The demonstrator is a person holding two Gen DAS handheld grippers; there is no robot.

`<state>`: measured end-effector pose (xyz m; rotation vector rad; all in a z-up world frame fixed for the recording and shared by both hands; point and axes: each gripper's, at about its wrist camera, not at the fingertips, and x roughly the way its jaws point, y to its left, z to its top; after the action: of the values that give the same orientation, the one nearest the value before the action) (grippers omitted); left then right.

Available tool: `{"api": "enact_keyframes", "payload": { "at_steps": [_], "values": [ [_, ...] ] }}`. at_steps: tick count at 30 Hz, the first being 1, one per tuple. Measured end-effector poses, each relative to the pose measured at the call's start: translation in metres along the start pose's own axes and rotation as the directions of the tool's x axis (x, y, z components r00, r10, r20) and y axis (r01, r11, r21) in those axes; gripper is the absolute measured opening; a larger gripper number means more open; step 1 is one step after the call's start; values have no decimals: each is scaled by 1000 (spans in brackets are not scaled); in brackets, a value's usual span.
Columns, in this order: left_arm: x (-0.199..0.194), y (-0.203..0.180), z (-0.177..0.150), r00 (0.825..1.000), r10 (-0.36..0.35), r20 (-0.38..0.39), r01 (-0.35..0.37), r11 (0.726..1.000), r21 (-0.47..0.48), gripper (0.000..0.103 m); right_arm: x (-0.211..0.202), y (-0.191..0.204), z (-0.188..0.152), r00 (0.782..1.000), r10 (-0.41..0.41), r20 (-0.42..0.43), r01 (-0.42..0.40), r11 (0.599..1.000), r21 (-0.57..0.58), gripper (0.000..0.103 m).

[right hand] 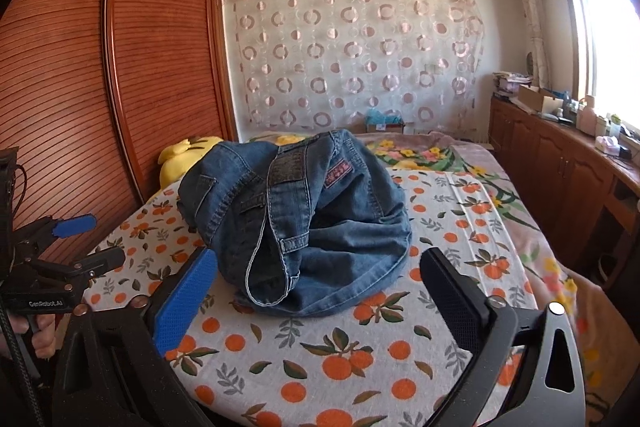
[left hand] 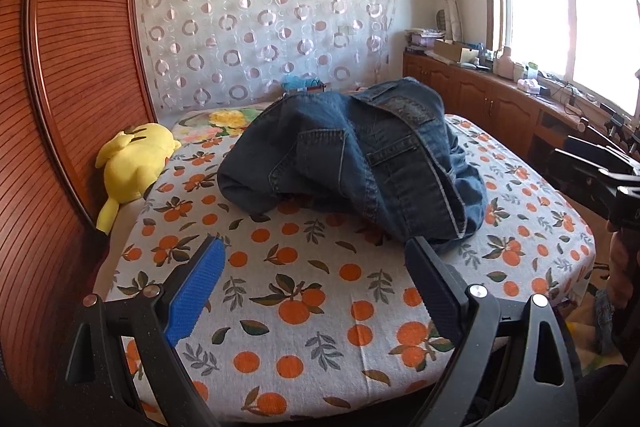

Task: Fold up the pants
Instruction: 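Grasp the jeans waistband with the right gripper and lift it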

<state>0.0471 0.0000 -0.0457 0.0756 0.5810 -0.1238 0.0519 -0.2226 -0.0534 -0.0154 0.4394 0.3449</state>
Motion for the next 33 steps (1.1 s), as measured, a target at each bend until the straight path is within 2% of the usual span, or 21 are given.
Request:
{"api": "enact_keyframes", "payload": {
  "at_steps": [7, 11, 17, 21, 22, 23, 24, 26, 28, 33],
  "values": [
    [24, 12, -5, 999, -1, -37, 2, 1000, 11, 92, 31, -6, 13, 998, 49, -48, -49, 999, -2, 72],
    [31, 18, -4, 999, -5, -41, 5, 1000, 10, 92, 57, -5, 25, 988, 117, -97, -118, 993, -2, 59],
    [39, 23, -2, 998, -1, -57, 2, 1000, 15, 92, 100, -5, 41, 974, 137, -181, -143, 990, -21, 52],
    [43, 26, 2, 998, -9, -63, 9, 1000, 8, 92, 111, -17, 46, 965, 126, -228, -134, 991, -17, 45],
    [43, 26, 2, 998, -9, -63, 10, 1000, 9, 92, 111, -20, 48, 962, 135, -238, -142, 990, -13, 37],
    [43, 26, 3, 998, -12, -64, 13, 1000, 10, 92, 111, -20, 51, 959, 148, -243, -156, 988, -14, 14],
    [43, 26, 3, 998, -15, -64, 15, 1000, 11, 92, 107, -21, 54, 958, 152, -242, -163, 986, -25, 6],
    [42, 26, 4, 998, -17, -58, 18, 1000, 14, 92, 92, -24, 61, 963, 171, -209, -181, 983, -31, 6],
    [41, 26, 7, 998, -19, -52, 20, 1000, 15, 92, 69, -34, 67, 960, 209, -184, -211, 977, 10, 6],
    [36, 22, 15, 999, -37, -30, 38, 999, 13, 92, 0, -55, 72, 971, 218, -92, -215, 976, 43, 5]
  ]
}}
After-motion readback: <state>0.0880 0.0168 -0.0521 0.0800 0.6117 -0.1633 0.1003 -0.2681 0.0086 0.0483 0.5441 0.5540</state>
